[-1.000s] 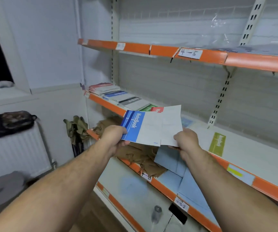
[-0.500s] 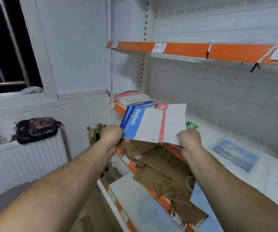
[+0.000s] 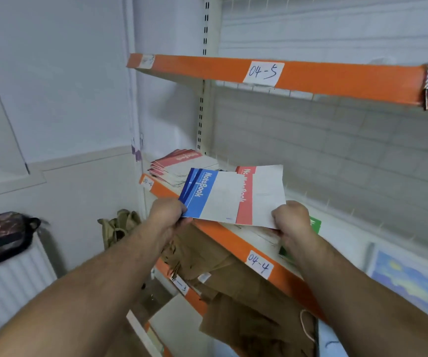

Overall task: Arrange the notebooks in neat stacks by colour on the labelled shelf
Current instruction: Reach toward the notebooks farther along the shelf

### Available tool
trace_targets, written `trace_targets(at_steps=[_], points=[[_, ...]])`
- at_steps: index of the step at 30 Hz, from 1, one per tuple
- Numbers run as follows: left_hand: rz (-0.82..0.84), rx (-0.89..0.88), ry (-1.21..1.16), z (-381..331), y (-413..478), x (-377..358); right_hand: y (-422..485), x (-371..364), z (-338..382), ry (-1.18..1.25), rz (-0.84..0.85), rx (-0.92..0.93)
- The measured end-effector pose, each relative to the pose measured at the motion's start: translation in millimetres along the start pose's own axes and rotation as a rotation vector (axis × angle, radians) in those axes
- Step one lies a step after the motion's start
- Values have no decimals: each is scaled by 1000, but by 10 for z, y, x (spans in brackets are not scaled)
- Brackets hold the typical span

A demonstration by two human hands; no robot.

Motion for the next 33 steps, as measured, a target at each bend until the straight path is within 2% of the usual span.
trace_targets(at_steps=[5, 11, 14, 18, 24, 28, 31, 33], points=[[125, 72, 136, -132, 657, -182, 137, -255, -1, 37, -147, -54], [263, 108, 171, -201, 1185, -371, 108, -410, -72, 113, -311, -115], [280, 158, 189, -210, 1294, -479, 98, -400, -169, 137, -368, -131], [267, 201, 87, -233, 1390, -607, 8, -304, -206, 51, -457, -170], [295, 181, 81, -226, 1466, -698, -88, -213, -198, 182, -527, -201], [368, 71, 240, -311, 1504, -732, 0, -243, -178, 244, -525, -192], [276, 43, 346, -372, 1595, -708, 60, -303, -167, 226, -501, -181], [247, -81, 584, -459, 1640, -702, 105, -319, -158, 195, -484, -168]])
Point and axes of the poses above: each hand's wrist, its own y-axis towards the middle knuckle, its own x-axis out of the back of the hand, z = x × y, the point moved 6 cm from there along y, towards the middle knuckle, and after that the axes turned 6 degrees about -y, right-handed, at the moved point
